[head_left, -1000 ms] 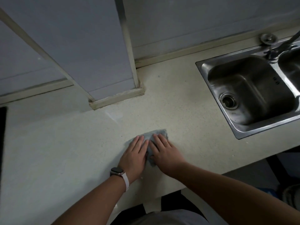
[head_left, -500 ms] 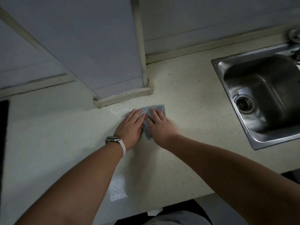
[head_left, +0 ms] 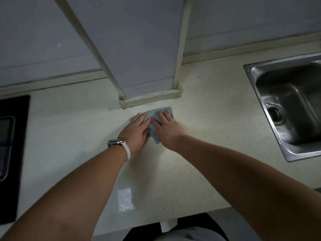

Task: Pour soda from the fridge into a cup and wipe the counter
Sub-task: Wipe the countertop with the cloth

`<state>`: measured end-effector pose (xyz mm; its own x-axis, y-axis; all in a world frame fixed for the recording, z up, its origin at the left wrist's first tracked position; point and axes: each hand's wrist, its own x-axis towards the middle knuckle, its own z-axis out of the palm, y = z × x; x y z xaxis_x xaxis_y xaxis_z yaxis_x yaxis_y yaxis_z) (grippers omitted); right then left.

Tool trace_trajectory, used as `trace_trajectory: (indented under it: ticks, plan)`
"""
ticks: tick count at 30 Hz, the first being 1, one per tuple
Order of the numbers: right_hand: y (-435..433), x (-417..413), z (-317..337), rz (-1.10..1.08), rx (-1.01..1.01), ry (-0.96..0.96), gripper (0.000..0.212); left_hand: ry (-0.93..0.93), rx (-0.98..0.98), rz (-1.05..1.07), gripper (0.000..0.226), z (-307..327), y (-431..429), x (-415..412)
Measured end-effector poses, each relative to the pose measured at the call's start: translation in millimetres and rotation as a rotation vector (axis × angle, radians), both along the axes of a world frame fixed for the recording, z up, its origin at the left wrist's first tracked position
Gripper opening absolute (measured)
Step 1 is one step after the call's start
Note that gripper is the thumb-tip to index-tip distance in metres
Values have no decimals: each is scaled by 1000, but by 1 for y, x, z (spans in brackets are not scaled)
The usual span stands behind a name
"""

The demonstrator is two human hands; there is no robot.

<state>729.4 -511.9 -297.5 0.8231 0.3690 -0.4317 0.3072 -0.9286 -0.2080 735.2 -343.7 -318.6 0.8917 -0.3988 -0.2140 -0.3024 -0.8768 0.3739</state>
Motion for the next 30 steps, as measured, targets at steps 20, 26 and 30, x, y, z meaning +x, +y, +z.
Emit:
trace_trajectory:
  ticks: [20, 26, 30]
  plan:
    - [77, -160, 1, -61, 14, -25, 77, -90, 23, -164, 49, 4, 83, -139]
    - [97, -187, 3, -5, 0, -4, 76, -45, -8, -137, 49, 0, 112, -174]
    - [106, -196, 2, 11, 56, 9, 65, -24, -9, -140, 48, -2, 128, -188]
